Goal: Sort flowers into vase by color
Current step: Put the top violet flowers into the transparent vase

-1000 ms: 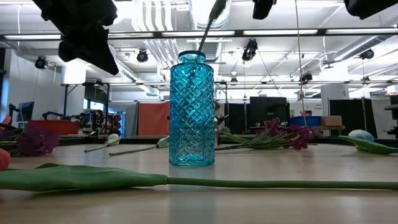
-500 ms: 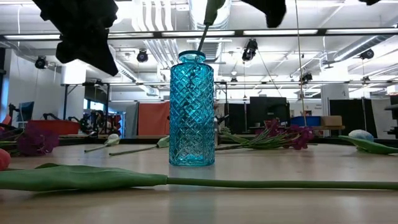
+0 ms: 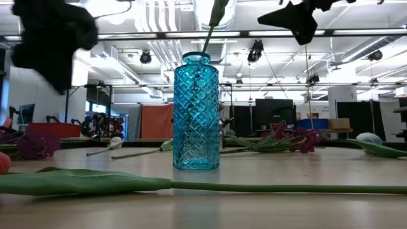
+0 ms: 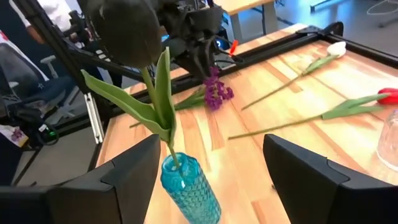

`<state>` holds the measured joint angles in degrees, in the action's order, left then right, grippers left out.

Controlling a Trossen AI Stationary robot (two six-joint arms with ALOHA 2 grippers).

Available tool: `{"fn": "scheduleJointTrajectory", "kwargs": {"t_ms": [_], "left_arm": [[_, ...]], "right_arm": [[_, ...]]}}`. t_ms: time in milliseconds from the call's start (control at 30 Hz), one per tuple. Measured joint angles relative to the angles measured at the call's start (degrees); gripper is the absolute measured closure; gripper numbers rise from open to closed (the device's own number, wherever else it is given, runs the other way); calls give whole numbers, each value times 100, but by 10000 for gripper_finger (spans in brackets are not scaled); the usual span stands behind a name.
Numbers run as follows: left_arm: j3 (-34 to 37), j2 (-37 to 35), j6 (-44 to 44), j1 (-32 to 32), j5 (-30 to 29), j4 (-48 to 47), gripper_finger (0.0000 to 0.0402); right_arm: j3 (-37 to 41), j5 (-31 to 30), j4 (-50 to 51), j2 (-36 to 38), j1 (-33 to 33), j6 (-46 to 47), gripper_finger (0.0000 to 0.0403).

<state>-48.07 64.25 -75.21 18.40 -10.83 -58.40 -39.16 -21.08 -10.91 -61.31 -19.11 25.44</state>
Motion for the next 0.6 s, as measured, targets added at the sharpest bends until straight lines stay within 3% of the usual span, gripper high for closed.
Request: {"fn": "scheduleJointTrajectory", "kwargs": {"t_ms": [133, 400, 600], "left_arm": [[9, 223, -1169, 525, 557, -592, 264], [9, 1063, -2959, 1722, 1641, -464, 227], [9, 1777, -3486, 2104, 1500, -425, 177]], "right_arm": [[0, 11, 20, -9, -2, 3, 128], [0, 50, 59, -65, -2, -73, 119], [0, 58, 60, -62, -13, -281, 110]]}}
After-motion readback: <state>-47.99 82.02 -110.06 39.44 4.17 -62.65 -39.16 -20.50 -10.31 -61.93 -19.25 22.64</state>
